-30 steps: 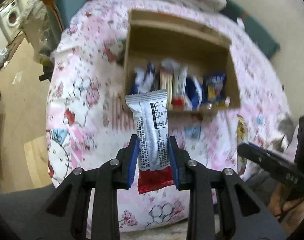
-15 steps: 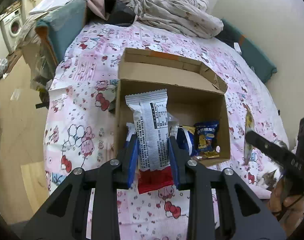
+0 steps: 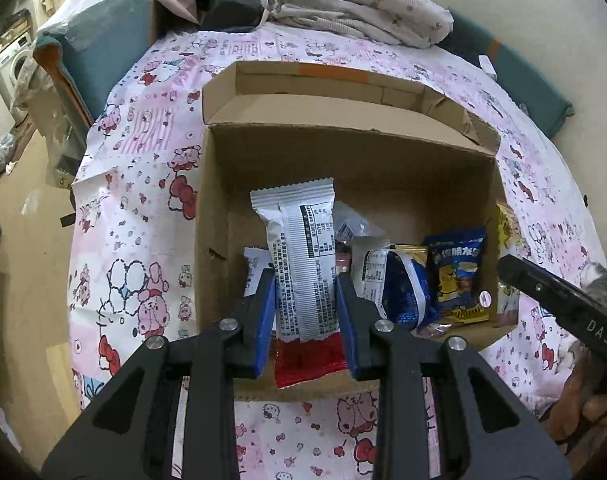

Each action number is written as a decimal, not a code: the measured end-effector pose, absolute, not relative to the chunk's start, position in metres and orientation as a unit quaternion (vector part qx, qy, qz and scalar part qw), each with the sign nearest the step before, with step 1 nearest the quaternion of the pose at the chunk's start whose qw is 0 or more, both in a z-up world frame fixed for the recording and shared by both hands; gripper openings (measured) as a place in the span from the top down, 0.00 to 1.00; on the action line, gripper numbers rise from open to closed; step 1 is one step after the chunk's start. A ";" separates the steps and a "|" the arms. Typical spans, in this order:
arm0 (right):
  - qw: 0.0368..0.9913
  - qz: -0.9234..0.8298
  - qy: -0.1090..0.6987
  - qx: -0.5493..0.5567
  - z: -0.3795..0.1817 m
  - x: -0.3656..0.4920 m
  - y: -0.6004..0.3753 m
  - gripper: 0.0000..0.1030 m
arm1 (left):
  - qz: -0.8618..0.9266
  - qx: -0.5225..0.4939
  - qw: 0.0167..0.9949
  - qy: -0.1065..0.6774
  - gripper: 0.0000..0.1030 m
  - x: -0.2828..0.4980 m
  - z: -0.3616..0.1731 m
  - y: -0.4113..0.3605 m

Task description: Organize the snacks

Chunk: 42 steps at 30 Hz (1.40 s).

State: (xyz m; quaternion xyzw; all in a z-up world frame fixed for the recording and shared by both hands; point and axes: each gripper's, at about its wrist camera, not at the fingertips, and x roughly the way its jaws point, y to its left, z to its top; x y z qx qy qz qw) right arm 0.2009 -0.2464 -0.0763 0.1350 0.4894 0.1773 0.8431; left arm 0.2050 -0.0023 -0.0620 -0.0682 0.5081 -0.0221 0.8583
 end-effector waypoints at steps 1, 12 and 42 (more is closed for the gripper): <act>0.842 0.176 0.491 0.137 -0.077 0.201 -0.247 0.72 | -0.020 -0.063 0.860 0.507 0.75 0.205 -0.063 -0.003; 0.843 0.157 0.500 0.121 -0.081 0.200 -0.245 0.49 | 0.002 -0.062 0.868 0.493 0.29 0.199 -0.057 0.000; 0.897 0.165 0.398 0.100 -0.021 0.082 -0.254 0.05 | 0.010 -0.062 0.910 0.409 0.00 0.076 0.000 0.023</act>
